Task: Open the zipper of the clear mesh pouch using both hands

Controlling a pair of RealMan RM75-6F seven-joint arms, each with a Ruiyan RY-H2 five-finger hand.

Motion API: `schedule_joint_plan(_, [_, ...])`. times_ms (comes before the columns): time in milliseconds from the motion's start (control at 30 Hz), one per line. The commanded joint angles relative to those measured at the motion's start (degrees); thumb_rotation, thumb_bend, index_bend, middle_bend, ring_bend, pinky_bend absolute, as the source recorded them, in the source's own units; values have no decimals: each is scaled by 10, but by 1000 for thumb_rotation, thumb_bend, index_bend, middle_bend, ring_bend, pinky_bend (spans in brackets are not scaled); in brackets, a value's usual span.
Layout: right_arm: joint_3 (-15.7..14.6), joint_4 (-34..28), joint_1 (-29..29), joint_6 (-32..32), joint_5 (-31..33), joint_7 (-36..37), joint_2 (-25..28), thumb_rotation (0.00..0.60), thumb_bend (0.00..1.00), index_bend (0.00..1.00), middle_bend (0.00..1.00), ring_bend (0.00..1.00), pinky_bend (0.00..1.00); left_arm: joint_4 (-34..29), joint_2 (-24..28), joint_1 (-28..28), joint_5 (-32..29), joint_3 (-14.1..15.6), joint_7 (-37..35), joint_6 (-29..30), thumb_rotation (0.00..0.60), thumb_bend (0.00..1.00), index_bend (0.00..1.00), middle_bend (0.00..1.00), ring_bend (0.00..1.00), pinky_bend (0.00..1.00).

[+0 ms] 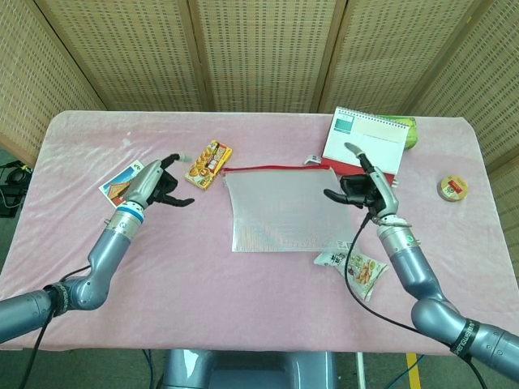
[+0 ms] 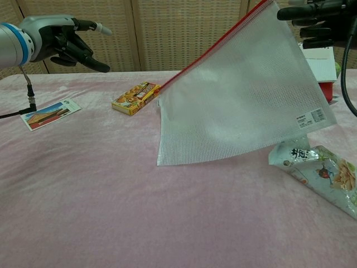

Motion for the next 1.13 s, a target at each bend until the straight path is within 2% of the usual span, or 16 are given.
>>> schedule_joint_plan(33, [-43,6,0,46,-57,-83,23,600,0,0,914,956,1000,-20,24,18,21,-3,-4,23,600,0,0,968,962,1000])
schedule_joint_plan(133, [-83,26,-16,98,-143,-155,40,600,0,0,913,955,1000,-36,50,39,50,6,13,59,600,0,0,967,962,1000])
schedule_joint_plan(167, [-89,29,-20,107,-156,-158,39,600,0,0,913,954,1000,-40,54,44,56,8,15,65,600,0,0,966,962,1000])
schedule_joint_plan(233, [-113,60,-31,152,-220,-200,42,600,0,0,910,950,1000,-49,70,60,77,16,25,91,600,0,0,958,960,1000])
schedule_joint_plan(267, [-135,94,-41,197,-277,-240,43,600,0,0,907,947,1000,-53,84,77,101,25,37,122,600,0,0,951,954,1000])
schedule_joint_plan(300, [-148,111,-50,223,-309,-248,41,600,0,0,894,935,1000,-58,90,90,118,32,41,144,600,0,0,939,937,1000])
schedule_joint_plan(367, [-178,148,-66,271,-372,-265,46,600,0,4,829,880,996,-54,96,119,163,49,55,202,600,0,0,872,864,967])
schedule_joint_plan(400, [-191,164,-74,289,-395,-277,50,600,0,12,753,815,951,-50,99,134,182,60,64,229,600,0,0,772,765,878])
schedule_joint_plan(467, [-214,181,-91,320,-426,-294,56,600,0,31,570,647,731,-50,107,163,211,81,79,270,600,0,0,506,489,586])
schedule_joint_plan(533, [-236,179,-111,337,-437,-323,66,600,0,36,298,345,312,-62,120,195,224,104,101,301,600,0,0,156,125,170])
schedule_joint_plan(600, [-251,169,-131,349,-434,-351,71,600,0,20,94,103,72,-86,137,220,225,125,119,314,600,0,0,16,4,10])
schedule_joint_plan(633, [-261,160,-144,356,-433,-371,75,600,0,8,25,25,12,-107,151,238,225,137,136,325,600,0,0,0,0,0])
schedule_joint_plan(667, [-267,154,-152,361,-432,-385,79,600,0,2,4,3,0,-121,159,249,225,144,149,335,600,0,0,0,0,0])
schedule_joint_plan(833, [-296,132,-193,396,-434,-412,90,600,0,0,0,0,0,-160,174,309,247,182,206,403,600,0,0,0,0,0])
schedule_joint_plan(933, [-312,128,-218,427,-447,-418,92,600,0,0,0,0,0,-168,178,355,277,212,203,446,600,0,0,0,0,0])
schedule_joint_plan(1133, [-321,125,-243,461,-451,-397,92,600,0,0,0,0,0,-147,175,393,317,228,197,478,600,0,0,0,0,0])
